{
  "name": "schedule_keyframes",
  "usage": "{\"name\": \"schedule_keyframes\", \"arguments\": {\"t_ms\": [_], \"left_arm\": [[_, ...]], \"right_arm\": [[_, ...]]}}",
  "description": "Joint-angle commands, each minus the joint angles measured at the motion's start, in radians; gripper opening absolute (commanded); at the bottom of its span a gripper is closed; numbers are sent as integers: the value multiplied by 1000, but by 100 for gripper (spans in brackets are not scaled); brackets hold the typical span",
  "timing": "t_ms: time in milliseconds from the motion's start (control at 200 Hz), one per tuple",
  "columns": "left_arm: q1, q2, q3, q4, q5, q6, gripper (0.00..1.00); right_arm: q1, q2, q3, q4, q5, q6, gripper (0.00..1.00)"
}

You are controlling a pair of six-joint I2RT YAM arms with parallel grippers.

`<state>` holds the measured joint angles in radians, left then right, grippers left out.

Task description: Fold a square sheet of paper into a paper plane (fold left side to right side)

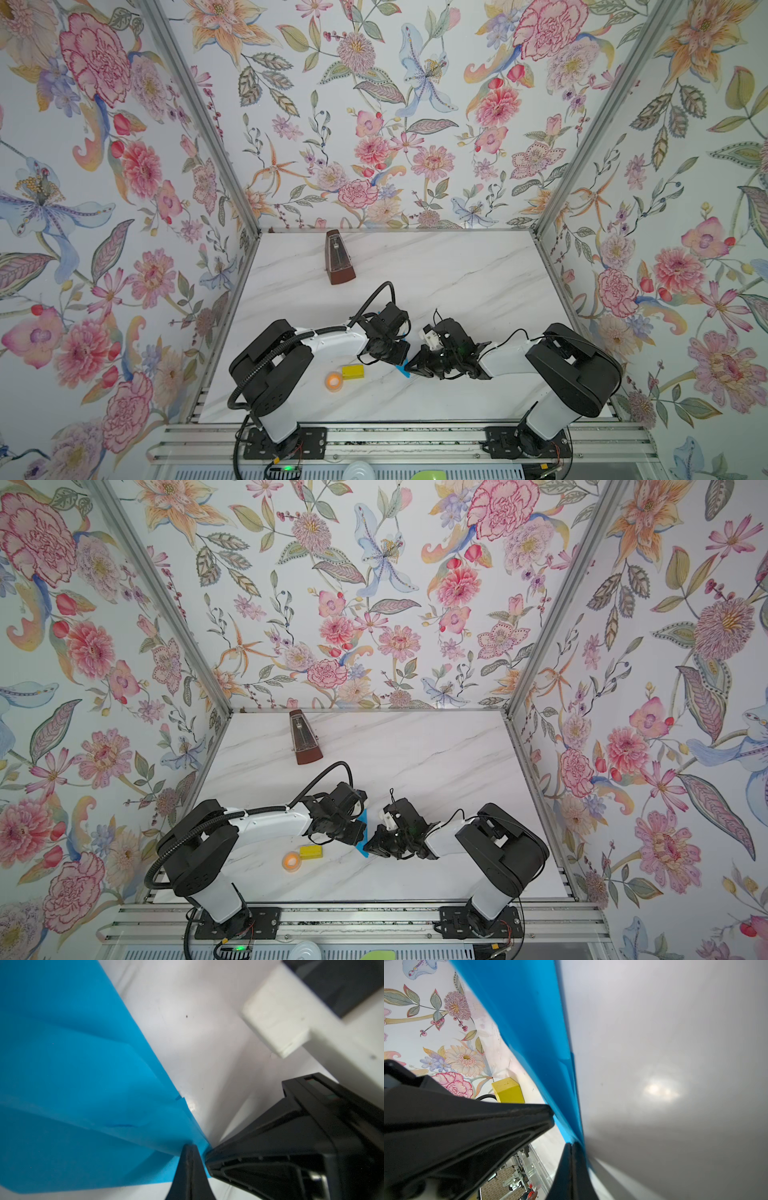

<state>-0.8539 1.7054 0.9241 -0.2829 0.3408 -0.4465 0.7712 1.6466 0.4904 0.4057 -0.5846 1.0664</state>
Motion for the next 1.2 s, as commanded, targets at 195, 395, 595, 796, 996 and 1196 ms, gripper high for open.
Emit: {"name": "schedule_keyframes", "arguments": {"t_ms": [195,395,595,796,996,1196], "left_arm": [[-5,30,-12,11,77,22,0],[2,47,-1,-46,52,48,0],[21,81,14,-122,-31,75,0],[69,98,19,-139,-83,88,0],[118,126,29,-151,-103,125,0],[163,149,39,-163,-128,151,0]], "right_arm": [[11,53,-36,-145,54,4,0],[12,56,-36,-143,54,4,0],[12,57,-35,-143,51,1,0],[11,60,-32,-146,49,0,0],[10,58,-29,-152,48,1,0],[9,48,-29,-166,51,-4,0]]}}
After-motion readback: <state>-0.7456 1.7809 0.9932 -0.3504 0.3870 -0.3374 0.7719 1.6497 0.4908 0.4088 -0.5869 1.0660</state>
